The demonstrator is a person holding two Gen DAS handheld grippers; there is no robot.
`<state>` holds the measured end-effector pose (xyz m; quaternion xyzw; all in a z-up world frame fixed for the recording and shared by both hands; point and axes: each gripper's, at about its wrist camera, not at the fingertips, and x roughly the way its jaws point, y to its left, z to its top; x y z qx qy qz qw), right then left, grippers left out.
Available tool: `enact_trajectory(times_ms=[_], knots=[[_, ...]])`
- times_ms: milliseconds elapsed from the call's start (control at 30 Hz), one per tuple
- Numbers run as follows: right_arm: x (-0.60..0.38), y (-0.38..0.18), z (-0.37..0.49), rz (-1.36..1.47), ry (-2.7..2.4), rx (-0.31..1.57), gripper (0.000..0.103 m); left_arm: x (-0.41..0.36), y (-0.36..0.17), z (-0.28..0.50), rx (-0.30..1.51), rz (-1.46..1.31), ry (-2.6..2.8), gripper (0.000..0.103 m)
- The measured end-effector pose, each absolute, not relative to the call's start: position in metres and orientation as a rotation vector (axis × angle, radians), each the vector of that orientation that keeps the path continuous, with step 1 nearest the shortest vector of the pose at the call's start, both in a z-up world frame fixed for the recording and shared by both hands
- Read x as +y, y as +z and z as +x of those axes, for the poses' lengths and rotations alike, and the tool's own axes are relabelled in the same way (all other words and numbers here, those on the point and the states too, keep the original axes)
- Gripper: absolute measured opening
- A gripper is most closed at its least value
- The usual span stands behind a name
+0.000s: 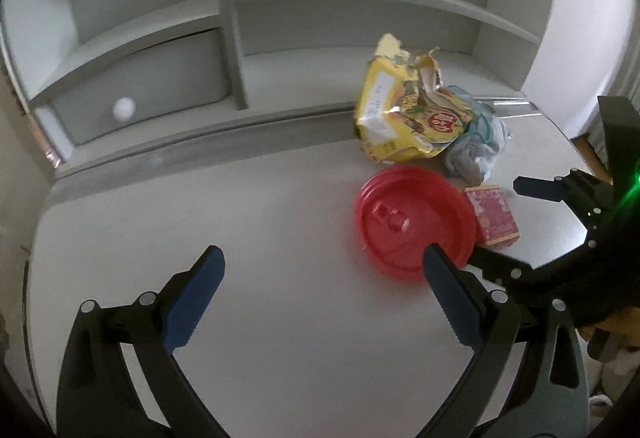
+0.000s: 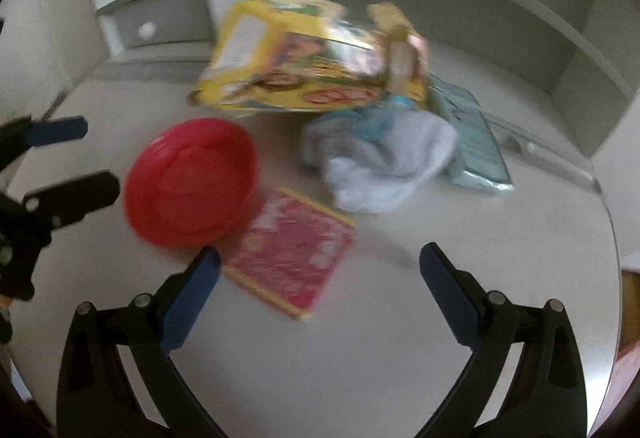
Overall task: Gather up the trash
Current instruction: 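Grasp the red cup lid with the left tool while the right tool grasps the pink candy box, then carry the red lid and pink box over the bin and open both tools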
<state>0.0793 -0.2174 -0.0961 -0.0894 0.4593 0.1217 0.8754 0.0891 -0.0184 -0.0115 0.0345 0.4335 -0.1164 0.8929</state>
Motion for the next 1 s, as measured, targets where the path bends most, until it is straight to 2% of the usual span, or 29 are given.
enact_trajectory(times_ms=[433,533,600,633,667,700,1000], knots=[[-0.271,-0.09,0.087,-0.133,0.173,0.983,0.096,-0.08,-0.028,0.103,0.944,0.142,-0.397,0.096],[-0.26,-0.087,0.088,-0.21,0.215,0.967,0.094,-0.086,-0.034,0.111,0.954,0.143,-0.391,0.096],[-0.254,-0.087,0.091,-0.246,0.232,0.953,0.089,-0.082,-0.037,0.117,0.963,0.121,-0.38,0.096],[-0.253,-0.087,0.092,-0.233,0.252,0.956,0.079,-0.08,-0.037,0.12,0.963,0.117,-0.373,0.095],[-0.254,-0.085,0.093,-0.198,0.287,0.96,0.062,-0.078,-0.037,0.12,0.95,0.125,-0.366,0.092],[-0.255,-0.084,0.093,-0.176,0.307,0.961,0.045,-0.079,-0.037,0.12,0.94,0.131,-0.367,0.081],[-0.264,-0.061,0.081,-0.096,0.344,0.901,0.042,-0.079,-0.009,0.097,0.869,0.143,-0.372,0.078]])
